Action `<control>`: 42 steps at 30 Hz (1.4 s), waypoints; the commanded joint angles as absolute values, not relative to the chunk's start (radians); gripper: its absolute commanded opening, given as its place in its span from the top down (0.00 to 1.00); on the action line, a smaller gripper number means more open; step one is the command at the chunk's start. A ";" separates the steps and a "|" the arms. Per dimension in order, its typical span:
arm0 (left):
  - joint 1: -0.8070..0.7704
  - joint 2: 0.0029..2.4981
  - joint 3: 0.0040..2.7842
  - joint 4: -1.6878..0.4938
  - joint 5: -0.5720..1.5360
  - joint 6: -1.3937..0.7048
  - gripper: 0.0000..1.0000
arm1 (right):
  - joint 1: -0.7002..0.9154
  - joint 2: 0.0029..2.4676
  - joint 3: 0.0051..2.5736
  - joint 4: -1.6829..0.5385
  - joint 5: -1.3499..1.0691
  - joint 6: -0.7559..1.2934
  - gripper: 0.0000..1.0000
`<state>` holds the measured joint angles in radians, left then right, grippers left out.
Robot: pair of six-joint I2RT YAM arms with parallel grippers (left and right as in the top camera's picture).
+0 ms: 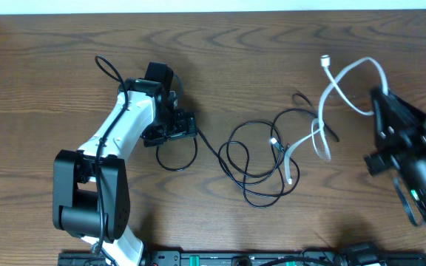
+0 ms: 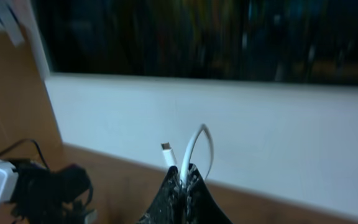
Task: Untangle cables
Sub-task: 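Lift the white cable with the right gripper and pull it off to the right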
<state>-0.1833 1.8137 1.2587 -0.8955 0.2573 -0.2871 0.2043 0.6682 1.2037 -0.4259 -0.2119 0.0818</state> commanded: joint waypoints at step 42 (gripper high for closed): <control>-0.183 1.810 1.260 -0.899 0.261 -0.274 0.05 | 0.043 0.944 1.214 0.029 0.952 -0.469 0.99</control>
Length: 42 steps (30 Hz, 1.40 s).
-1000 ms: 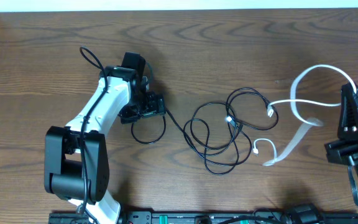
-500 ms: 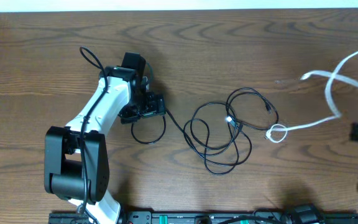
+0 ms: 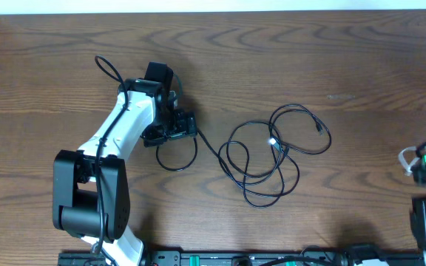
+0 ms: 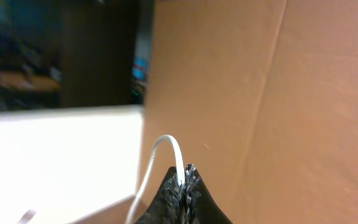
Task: Untangle cables
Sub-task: 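Lift the white cable with the right gripper and pull it off to the right, then lower the white cable at the top-right table corner and release it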
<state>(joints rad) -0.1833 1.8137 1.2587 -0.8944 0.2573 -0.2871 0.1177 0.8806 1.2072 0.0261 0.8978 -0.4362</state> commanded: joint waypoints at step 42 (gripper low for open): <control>-0.183 1.810 1.260 -0.899 0.261 -0.274 0.04 | -0.743 1.720 1.214 -0.584 0.068 0.549 0.44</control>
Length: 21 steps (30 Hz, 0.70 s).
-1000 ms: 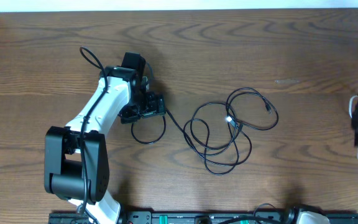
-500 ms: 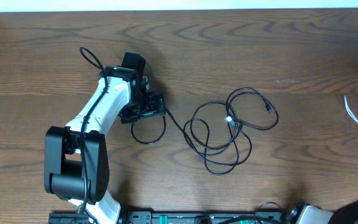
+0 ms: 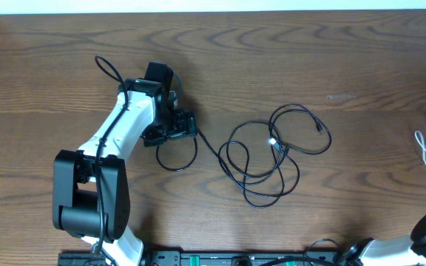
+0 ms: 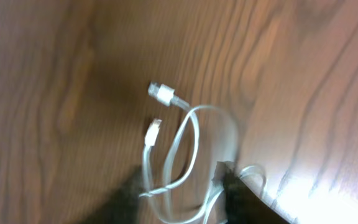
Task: Untangle cables
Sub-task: 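Lower the white cable at the top-right table corner and release it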
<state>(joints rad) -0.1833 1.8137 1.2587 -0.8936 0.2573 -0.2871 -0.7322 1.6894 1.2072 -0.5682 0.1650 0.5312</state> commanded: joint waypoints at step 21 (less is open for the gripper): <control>-0.183 1.810 1.260 -0.899 0.261 -0.274 0.04 | -0.683 1.820 1.213 -0.644 -0.164 0.515 0.08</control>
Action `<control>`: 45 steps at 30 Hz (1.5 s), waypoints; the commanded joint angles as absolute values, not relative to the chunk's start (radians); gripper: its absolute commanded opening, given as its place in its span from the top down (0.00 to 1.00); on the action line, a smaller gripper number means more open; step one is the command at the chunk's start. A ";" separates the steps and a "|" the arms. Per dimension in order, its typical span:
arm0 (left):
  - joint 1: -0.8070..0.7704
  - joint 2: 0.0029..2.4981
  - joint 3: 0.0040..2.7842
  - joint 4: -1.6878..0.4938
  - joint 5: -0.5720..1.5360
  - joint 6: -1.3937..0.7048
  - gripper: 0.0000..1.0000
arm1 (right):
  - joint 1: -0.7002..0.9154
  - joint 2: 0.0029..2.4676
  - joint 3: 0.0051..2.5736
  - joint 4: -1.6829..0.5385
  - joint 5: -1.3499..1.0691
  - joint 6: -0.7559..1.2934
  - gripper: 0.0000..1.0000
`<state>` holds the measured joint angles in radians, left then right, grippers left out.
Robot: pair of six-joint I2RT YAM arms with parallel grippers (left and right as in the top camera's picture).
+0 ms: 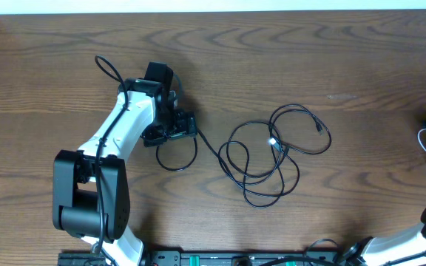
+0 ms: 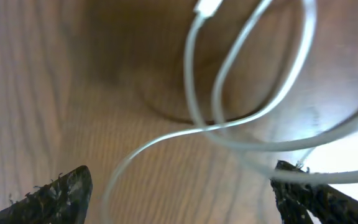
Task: Untangle cables
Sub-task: 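Lower the white cable at the top-right table corner and release it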
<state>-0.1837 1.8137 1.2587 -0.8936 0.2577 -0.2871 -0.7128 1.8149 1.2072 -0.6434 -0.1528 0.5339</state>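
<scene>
A black cable point(image 1: 272, 151) lies in loose overlapping loops at the table's middle. One end runs left to my left gripper point(image 1: 186, 127), which looks shut on it beside a small loop. Apart from it, a white cable point(image 1: 422, 140) lies at the right table edge, mostly hidden under my right gripper. In the right wrist view the white cable point(image 2: 247, 118) curls close below, with its connector at the top. There my right gripper point(image 2: 179, 199) is open wide, its fingertips point(image 2: 48, 196) astride the cable and holding nothing.
The white left arm point(image 1: 117, 140) reaches from the front left toward the middle. A dark rail point(image 1: 220, 258) runs along the front edge. The right table edge is right beside the white cable.
My right gripper, open above the white cable before, is now much nearer to it and shows at the right edge of the overhead view, over the cable. The left arm is unchanged.
My right gripper was shut on the white cable, lifted, with its far part among the black loops. Then the white cable was clear of the black one, held at the right edge. Later it lay on the table, released; now the open gripper hangs close over it.
</scene>
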 commanded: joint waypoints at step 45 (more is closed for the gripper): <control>-0.183 1.810 1.260 -0.899 0.261 -0.274 0.05 | -0.646 2.030 1.387 -0.899 0.238 0.023 0.30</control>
